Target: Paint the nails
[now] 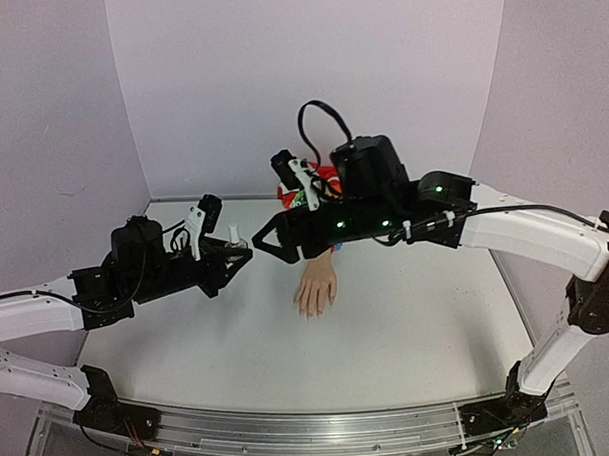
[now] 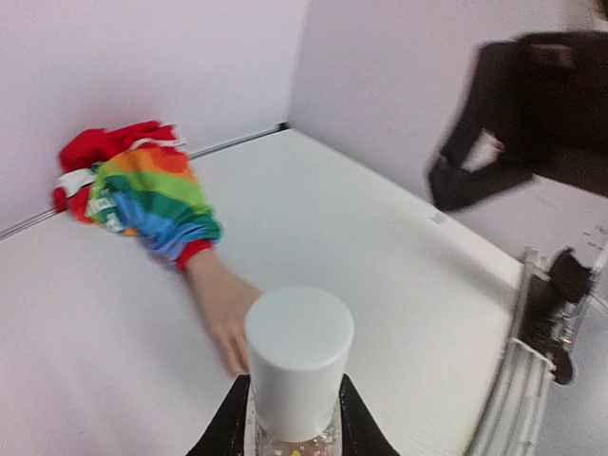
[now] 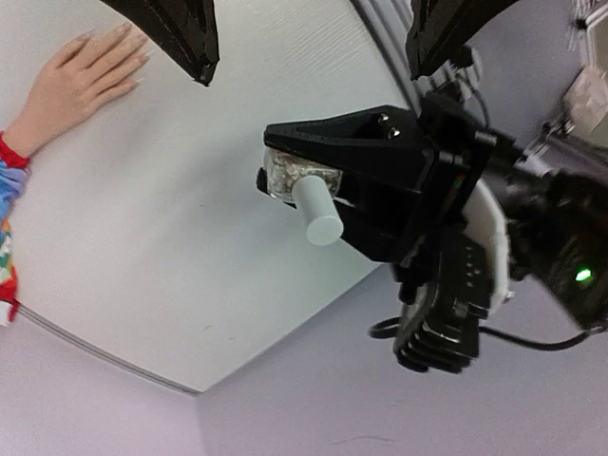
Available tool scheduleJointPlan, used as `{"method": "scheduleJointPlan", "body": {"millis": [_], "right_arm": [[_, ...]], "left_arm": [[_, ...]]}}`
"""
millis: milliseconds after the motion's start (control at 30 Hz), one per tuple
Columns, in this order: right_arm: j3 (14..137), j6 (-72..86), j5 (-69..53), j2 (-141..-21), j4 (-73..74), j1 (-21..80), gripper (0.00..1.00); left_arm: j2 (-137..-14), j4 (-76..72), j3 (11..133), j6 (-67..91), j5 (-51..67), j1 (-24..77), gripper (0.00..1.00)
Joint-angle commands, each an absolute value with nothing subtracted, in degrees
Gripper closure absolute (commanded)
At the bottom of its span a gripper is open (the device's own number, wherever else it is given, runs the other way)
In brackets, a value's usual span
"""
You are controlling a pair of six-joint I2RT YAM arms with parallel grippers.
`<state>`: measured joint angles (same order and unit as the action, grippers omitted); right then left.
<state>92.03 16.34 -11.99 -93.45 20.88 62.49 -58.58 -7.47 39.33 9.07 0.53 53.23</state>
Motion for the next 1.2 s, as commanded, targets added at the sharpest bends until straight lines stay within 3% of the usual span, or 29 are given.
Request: {"method": "scheduleJointPlan", "body": {"millis": [0, 233, 500, 700, 933, 1167], "right_arm": [[89.2, 6.5, -40.0, -89.5, 16.1, 58.0, 0.25], [93.0, 0.5, -53.8, -92.7, 15.6, 57.5, 0.33], [95.4, 0.7, -61.4, -97.1, 14.4, 57.5, 0.46], [95.6, 1.5, -63.7, -98.6, 13.5, 57.5, 0.65], [94.0, 0.9, -64.2, -98.6, 12.4, 57.6, 0.99], [89.2, 2.6, -50.7, -97.4, 11.3, 58.9, 1.0]], "left_arm": [[-54.2, -17.2, 37.4, 8.9, 26.7, 53.3, 1.0], [-60.0, -17.4, 43.1, 13.3, 48.0, 53.3, 1.0], [-62.9, -18.6, 45.0, 13.4, 51.1, 53.2, 1.0], [-64.6, -18.6, 46.2, 13.5, 52.3, 53.3, 1.0], [-63.5, -18.1, 46.1, 13.1, 48.1, 53.3, 1.0], [-59.1, -13.4, 46.2, 11.4, 22.8, 53.3, 1.0]]}}
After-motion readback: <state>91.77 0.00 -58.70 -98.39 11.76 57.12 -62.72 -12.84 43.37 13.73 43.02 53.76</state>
